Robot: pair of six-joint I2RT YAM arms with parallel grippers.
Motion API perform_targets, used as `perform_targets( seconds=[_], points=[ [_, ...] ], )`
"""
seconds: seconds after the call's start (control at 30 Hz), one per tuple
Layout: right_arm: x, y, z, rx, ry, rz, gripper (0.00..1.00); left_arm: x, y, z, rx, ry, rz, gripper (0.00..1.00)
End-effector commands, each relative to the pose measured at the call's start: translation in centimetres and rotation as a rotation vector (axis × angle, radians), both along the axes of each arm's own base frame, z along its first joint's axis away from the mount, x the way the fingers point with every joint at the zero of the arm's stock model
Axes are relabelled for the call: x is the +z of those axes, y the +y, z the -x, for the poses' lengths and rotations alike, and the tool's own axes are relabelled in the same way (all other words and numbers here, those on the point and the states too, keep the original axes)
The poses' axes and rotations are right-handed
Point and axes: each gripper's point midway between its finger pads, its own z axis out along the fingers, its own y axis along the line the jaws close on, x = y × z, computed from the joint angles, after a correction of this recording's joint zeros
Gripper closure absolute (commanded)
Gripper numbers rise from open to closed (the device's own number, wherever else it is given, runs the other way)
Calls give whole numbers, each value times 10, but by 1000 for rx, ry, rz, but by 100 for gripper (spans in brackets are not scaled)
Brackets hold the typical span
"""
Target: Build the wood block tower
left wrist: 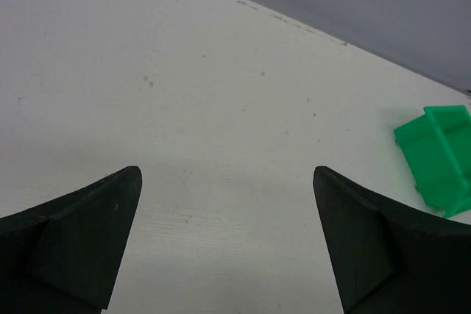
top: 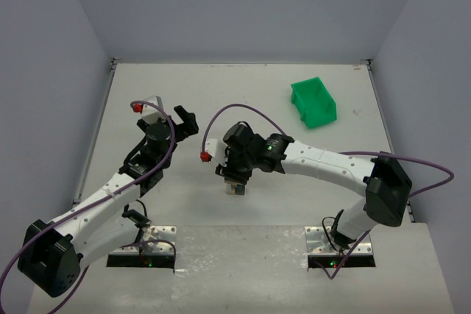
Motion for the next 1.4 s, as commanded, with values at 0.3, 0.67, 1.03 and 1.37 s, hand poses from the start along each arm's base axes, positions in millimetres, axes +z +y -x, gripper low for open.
perform_targets(
  seconds=[0.3, 0.67, 1.03, 1.37],
  points=[
    [15, 3, 2, 30, -31, -48, 63, 18, -6, -3, -16, -64, 20, 0],
    [15, 2, 3, 34, -35, -46, 65, 17, -6, -4, -19, -61, 19, 0],
    [14, 1, 3, 44, -43, -46, 62, 18, -7, -4, -23, -63, 20, 0],
    [15, 3, 2, 44, -44, -52, 60, 17, -7, -4, -26, -62, 18, 0]
  ],
)
